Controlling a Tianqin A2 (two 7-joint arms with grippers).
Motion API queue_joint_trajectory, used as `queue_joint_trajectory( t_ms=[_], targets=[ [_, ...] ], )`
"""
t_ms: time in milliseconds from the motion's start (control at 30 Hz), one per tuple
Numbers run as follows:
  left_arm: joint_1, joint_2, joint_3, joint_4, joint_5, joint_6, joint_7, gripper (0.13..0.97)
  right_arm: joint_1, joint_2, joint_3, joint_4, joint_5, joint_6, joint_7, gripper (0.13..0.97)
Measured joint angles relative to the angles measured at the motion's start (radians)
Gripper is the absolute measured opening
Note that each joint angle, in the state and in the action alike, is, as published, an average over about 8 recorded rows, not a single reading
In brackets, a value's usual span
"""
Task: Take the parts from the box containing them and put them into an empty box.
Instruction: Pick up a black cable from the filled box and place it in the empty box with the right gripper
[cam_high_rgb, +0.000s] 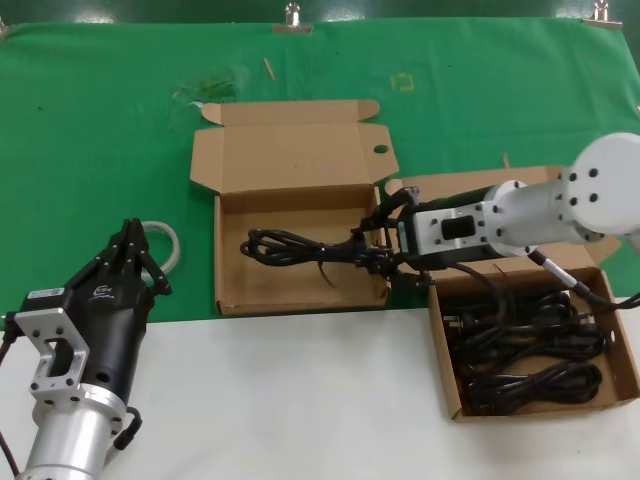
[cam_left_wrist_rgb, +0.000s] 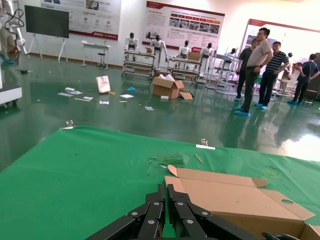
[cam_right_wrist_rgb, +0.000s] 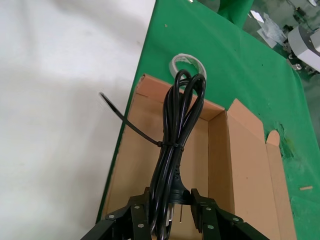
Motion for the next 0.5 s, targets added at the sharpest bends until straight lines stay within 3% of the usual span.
queue_joint_trajectory(
  t_ms=[500],
  targets=[
    [0.000, 0.000, 0.000, 0.000, 0.000, 0.000, 0.000, 0.156, 0.033, -0.091, -0.002, -0.191, 0.028, 0.083, -0.117, 0.302]
  ],
)
